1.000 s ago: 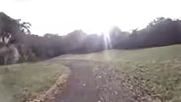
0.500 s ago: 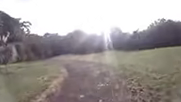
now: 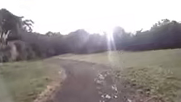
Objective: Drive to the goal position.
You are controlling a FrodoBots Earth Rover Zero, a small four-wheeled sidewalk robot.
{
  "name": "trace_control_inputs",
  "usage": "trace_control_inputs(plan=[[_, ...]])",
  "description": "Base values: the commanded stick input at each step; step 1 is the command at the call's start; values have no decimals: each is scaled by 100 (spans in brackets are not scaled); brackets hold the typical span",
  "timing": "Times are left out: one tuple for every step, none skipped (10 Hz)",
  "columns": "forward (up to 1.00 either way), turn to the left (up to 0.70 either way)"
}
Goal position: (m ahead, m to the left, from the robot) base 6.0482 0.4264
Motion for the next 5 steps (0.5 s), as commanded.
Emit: trace_control_inputs(plan=[[85, 0], [85, 0], [85, 0], [85, 0], [85, 0]])
